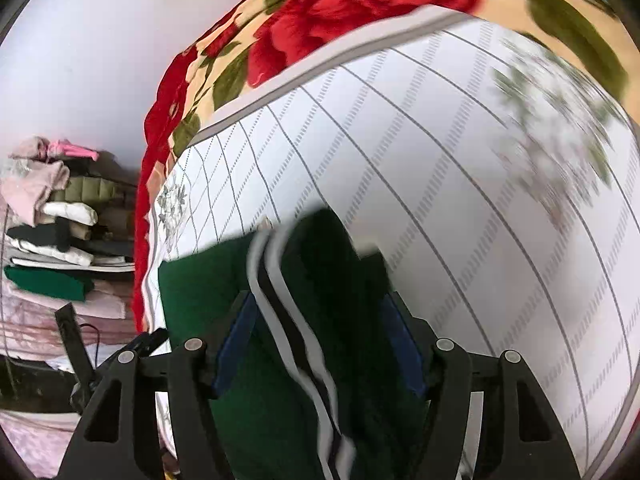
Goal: Fold large clothes
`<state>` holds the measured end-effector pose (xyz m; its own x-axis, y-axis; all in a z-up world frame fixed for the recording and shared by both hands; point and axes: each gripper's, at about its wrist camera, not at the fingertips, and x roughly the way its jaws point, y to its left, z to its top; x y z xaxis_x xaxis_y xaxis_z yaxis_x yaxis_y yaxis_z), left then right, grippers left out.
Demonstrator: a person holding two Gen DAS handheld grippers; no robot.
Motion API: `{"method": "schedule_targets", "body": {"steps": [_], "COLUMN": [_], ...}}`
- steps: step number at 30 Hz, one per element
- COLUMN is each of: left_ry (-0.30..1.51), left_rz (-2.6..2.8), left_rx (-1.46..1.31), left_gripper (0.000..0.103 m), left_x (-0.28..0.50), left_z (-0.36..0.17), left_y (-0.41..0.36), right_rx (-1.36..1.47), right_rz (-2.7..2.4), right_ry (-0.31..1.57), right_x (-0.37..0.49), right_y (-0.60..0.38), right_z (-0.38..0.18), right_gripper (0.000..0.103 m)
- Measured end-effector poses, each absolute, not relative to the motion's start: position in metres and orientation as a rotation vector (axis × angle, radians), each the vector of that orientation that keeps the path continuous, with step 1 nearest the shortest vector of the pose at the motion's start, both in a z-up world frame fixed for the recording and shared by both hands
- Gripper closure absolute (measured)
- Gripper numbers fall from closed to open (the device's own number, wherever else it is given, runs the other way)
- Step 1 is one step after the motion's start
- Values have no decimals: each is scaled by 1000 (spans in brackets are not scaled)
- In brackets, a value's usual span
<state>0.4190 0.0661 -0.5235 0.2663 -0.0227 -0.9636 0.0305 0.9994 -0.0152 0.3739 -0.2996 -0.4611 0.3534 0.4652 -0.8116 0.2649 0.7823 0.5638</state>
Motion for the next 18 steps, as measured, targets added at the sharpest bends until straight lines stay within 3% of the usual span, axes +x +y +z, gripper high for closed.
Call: {"method": "schedule_targets", "body": {"steps": [2,3,4,9,14,16,17,18], "left_ry": [1286,1282,1280,1291,1319,1319,1319,1319], "left_rz": [-29,-27,-24,-20,-27,-34,-45,-56], "left_rx": [29,34,36,7,-6,-14,-28,-46], "left_gripper": [11,11,11,10,10,10,10,10], "left_x": [426,427,428,430,419,411,407,404], "left_z": [-522,-521,-521,-524,-526,-520,-518,-516], "left_y": [61,61,60,59,61,65,68,71], "right_rx": [693,691,682,762,967,990,978,962], "right_rz": [152,168,175,35,-15,62,73,91], "right_ry": [1240,1234,1243,1195,1277,1292,1307,1315], "right_x": [399,407,412,397,383,382,382,378], "right_y": [-266,-265,-262,-282,-319,-327,-328,-331], "right_z": [-463,-462,-462,-455,-495,-489,-486,-479], "right_gripper": [37,68,86,101,99,93,75,40]}}
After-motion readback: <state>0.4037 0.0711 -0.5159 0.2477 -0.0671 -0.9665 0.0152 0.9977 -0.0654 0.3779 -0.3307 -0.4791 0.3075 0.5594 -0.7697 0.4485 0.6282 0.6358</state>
